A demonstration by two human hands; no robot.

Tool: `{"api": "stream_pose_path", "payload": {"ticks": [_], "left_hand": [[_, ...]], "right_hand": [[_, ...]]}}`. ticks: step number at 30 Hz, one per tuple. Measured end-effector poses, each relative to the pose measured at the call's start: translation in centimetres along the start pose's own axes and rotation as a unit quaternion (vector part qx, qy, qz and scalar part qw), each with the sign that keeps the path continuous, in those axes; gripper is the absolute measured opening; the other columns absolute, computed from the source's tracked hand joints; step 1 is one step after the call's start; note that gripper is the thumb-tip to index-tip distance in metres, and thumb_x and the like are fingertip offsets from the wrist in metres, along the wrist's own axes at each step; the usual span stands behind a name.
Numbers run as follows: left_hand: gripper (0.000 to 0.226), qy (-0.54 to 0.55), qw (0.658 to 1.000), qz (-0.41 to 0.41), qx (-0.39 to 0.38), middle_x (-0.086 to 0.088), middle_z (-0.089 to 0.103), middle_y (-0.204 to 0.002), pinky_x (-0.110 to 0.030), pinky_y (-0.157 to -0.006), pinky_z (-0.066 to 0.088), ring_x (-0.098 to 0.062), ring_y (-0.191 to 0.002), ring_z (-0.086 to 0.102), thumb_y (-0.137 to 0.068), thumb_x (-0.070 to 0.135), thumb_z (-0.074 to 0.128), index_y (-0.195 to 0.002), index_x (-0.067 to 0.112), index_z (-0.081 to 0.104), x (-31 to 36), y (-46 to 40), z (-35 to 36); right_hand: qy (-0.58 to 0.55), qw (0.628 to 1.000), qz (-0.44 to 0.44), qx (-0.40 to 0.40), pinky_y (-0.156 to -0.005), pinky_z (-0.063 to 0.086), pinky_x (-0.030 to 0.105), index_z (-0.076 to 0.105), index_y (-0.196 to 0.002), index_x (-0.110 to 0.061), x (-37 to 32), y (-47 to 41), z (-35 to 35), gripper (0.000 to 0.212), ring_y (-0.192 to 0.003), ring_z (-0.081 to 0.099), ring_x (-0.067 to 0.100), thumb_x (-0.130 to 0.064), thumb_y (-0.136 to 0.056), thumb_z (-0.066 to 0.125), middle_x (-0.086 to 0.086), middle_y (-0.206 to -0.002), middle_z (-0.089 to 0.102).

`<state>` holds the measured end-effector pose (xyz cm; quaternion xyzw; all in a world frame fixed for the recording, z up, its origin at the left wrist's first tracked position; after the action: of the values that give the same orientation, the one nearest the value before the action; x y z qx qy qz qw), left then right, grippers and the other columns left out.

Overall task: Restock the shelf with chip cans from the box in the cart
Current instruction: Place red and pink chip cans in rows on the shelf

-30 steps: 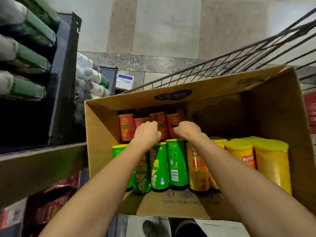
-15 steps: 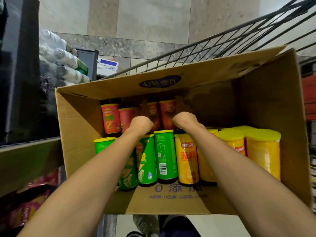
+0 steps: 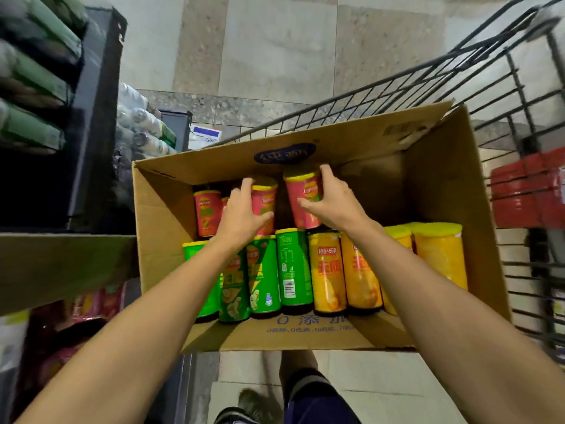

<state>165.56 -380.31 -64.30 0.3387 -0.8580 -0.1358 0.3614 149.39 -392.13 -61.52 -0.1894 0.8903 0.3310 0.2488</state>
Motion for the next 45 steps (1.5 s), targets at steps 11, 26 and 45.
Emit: {"api": "stream_pose_path", "payload": {"ticks": [11,26,45], "left_hand": [[0.079,0.082,0.981,0.064,0.162,-0.007,0.059,-0.122,-0.042,-0.095,0.049,-0.024,-0.109,0.059,-0.070,0.029,0.085,-0.135,0.025,0.041,-0.1,11.9,-11.2],[0.074,0.118,0.919,0.033,0.374,0.001,0.061,-0.119,-0.032,-0.091,0.046,-0.017,-0.107,0.059,-0.069,0.030,0.083,-0.131,0.032,0.042,-12.3,43.5,-20.4],[0.075,0.065,0.793,-0.054,0.603,0.008,0.056,-0.124,-0.040,-0.092,0.050,-0.013,-0.104,0.060,-0.073,0.037,0.079,-0.132,0.043,0.033,-20.1,80.9,-23.3]], "right_hand": [[-0.060,0.986,-0.154,0.014,-0.090,0.055,0.039,0.035,-0.144,-0.026,-10.9,8.9,-1.9,0.077,-0.098,0.065,0.016,-0.030,-0.080,0.078,-0.005,-0.109,0.060],[-0.064,0.932,-0.348,-0.075,-0.090,0.055,0.045,0.035,-0.141,-0.032,-25.7,32.0,10.1,0.074,-0.095,0.068,0.016,-0.032,-0.077,0.072,-0.006,-0.107,0.066],[-0.067,0.762,-0.616,-0.187,-0.079,0.056,0.029,0.034,-0.141,-0.032,-39.8,61.3,20.4,0.072,-0.093,0.065,0.002,-0.023,-0.082,0.075,-0.017,-0.107,0.062]]}}
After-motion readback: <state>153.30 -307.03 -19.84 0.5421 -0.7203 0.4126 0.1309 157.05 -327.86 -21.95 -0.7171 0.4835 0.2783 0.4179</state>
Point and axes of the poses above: each hand's wrist, its own y-axis away from the middle knuckle, its own z-axis out of the palm, x = y × z, the point moved 3 cm from there along -y, towards the middle knuckle
